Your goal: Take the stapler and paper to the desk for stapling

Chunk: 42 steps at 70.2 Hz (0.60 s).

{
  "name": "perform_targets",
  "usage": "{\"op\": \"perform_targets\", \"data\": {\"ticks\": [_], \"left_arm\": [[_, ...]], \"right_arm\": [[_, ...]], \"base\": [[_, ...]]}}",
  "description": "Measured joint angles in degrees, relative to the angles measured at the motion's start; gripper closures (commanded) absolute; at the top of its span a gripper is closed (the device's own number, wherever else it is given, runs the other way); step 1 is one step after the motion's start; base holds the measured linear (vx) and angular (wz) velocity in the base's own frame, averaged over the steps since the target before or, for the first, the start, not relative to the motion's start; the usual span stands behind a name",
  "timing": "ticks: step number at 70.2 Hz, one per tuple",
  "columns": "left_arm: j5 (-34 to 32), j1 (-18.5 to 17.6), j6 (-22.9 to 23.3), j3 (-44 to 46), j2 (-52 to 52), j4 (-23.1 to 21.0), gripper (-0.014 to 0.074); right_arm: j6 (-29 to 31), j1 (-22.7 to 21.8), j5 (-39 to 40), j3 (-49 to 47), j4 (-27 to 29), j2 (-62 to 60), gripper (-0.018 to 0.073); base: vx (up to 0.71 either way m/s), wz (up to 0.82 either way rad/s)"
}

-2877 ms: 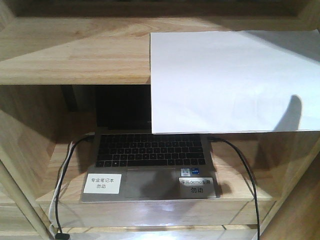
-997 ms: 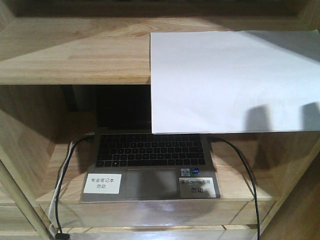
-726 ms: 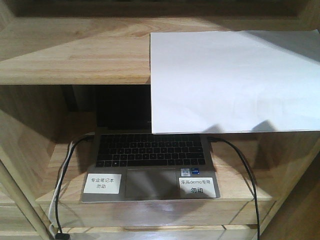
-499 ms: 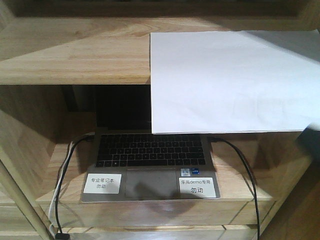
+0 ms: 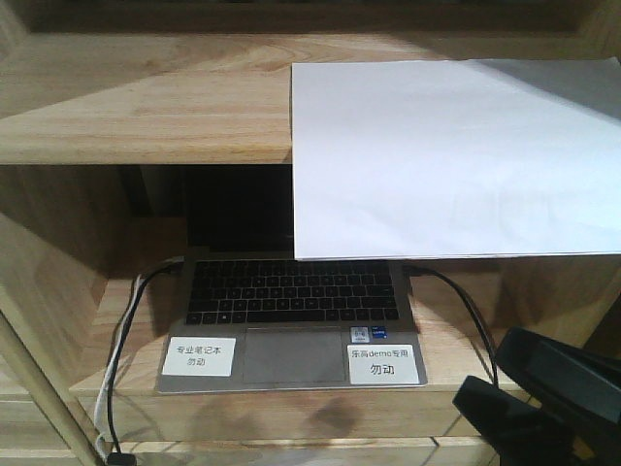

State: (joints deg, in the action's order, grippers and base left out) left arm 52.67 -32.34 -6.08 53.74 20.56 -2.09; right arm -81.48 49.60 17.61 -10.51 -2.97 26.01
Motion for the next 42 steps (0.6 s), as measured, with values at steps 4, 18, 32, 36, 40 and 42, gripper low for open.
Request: {"op": "perform_targets", "data": {"ticks": [4,18,32,36,40,42], "left_arm": [[0.0,0.0,0.0,0.0,0.0,0.0,0.0603],[0.0,0.0,0.0,0.0,0.0,0.0,0.0603],[0.0,0.0,0.0,0.0,0.0,0.0,0.0603],[0.0,0.0,0.0,0.0,0.0,0.0,0.0603],[0.0,0.0,0.0,0.0,0.0,0.0,0.0603],[0.0,0.0,0.0,0.0,0.0,0.0,0.0603]], "right_arm": [[4.7,0.0,5.4,2.1,4.3,1.4,-0.0035],[19.0,0.0,22.9,6.3,17.0,6.6,-0.0035],[27.7,0.0,31.8,6.5,23.6,12.2,-0.0035],[28.9,0.0,33.5,6.5,24.9,13.7,-0.0035],[29.7,0.0,35.1,6.5,26.3,15.2,-0.0035],[30.1,0.0,36.7,6.5,26.7,16.2,-0.0035]], "base": [[0.0,0.0],[0.0,0.0],[0.0,0.0],[0.0,0.0],[0.0,0.0],[0.0,0.0]]}}
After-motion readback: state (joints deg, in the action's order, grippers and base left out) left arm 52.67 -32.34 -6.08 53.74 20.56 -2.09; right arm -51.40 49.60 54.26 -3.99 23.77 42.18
